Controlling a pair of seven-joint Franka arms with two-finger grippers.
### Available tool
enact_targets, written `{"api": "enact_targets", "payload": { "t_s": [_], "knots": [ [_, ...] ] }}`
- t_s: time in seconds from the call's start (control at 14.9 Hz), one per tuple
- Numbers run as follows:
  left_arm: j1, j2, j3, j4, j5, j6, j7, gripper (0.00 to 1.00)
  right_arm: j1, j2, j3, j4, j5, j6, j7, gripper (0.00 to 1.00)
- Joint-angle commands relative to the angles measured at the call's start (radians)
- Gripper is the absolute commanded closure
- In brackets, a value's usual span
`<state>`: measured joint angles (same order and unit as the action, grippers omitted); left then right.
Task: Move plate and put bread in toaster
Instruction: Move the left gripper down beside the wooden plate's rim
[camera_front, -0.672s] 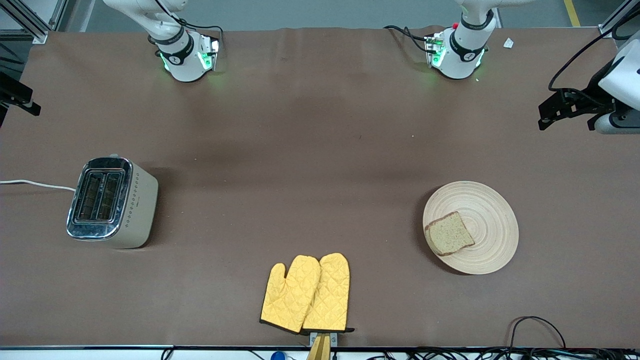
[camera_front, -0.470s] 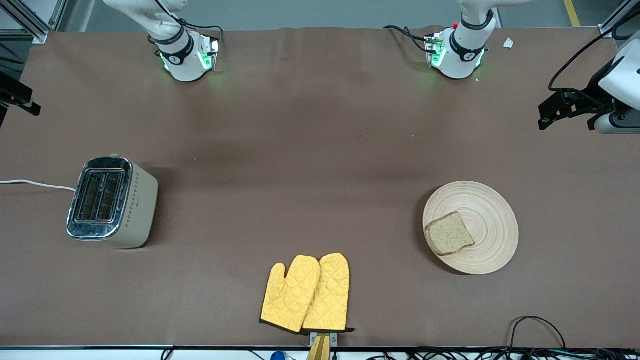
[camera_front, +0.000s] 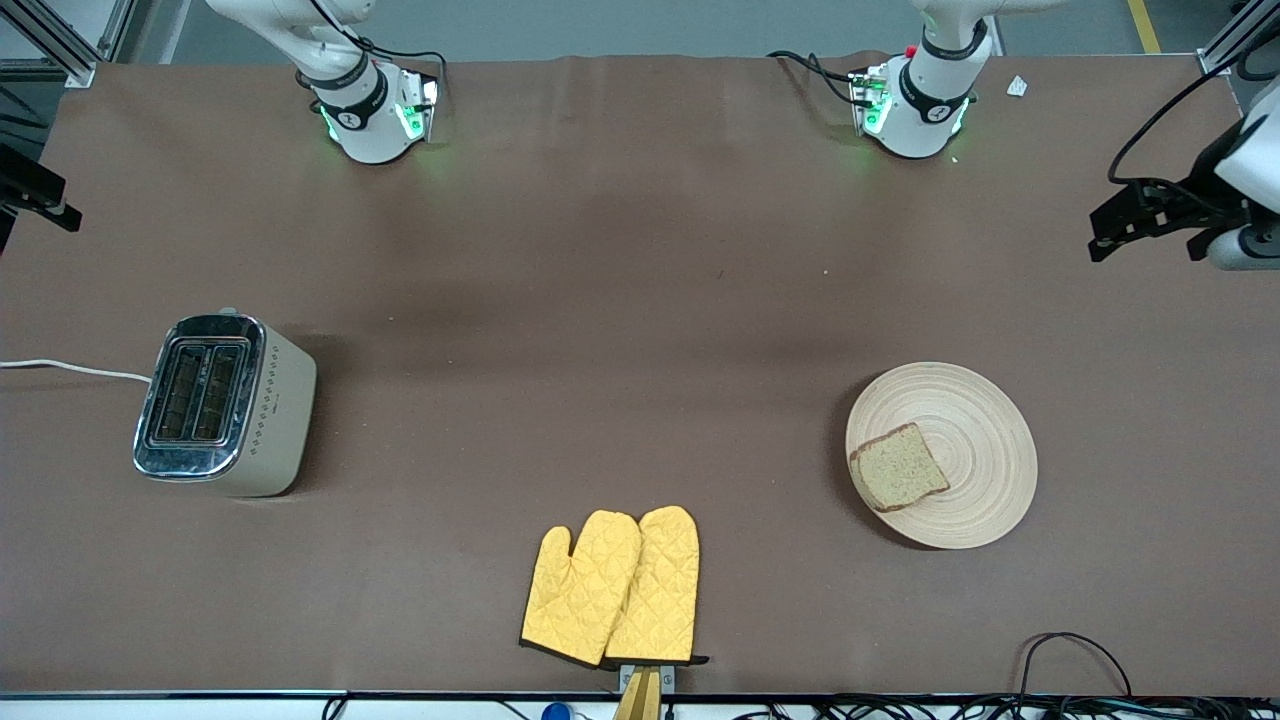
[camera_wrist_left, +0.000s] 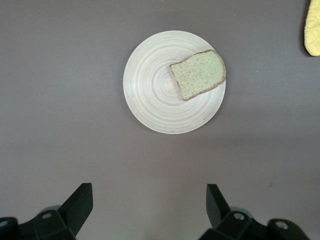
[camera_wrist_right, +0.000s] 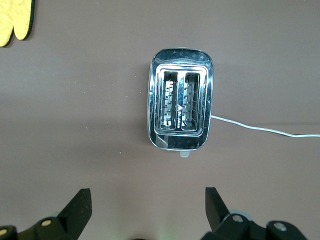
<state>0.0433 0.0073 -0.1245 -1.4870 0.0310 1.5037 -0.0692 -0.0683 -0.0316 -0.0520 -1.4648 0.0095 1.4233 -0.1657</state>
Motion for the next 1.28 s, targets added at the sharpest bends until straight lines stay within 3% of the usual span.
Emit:
{"api": "enact_targets", "payload": {
  "t_s": [0.0, 0.54, 0.74, 0.87, 1.21],
  "knots": [
    [0.047, 0.029, 0.008, 0.033, -0.051, -0.010, 0.023, 0.00, -0.004, -0.004, 0.003, -0.006, 0.006, 0.006, -0.009, 0.00],
    [0.312, 0.152, 0.008, 0.031, -0.339, 0.056, 0.034, 0.00, -0.016, -0.002, 0.001, -0.009, 0.038, 0.008, -0.012, 0.00],
    [0.400, 0.229, 0.008, 0.031, -0.439, 0.078, 0.136, 0.00, -0.013, -0.002, 0.001, -0.009, 0.038, 0.011, -0.012, 0.00],
    [0.470, 0.302, 0.006, 0.027, -0.474, 0.108, 0.263, 0.00, -0.011, -0.004, 0.001, -0.011, 0.040, 0.014, -0.012, 0.00],
    [0.589, 0.549, 0.006, 0.030, -0.695, 0.113, 0.489, 0.00, -0.011, -0.002, 0.003, -0.011, 0.040, 0.016, -0.012, 0.00]
  ]
}}
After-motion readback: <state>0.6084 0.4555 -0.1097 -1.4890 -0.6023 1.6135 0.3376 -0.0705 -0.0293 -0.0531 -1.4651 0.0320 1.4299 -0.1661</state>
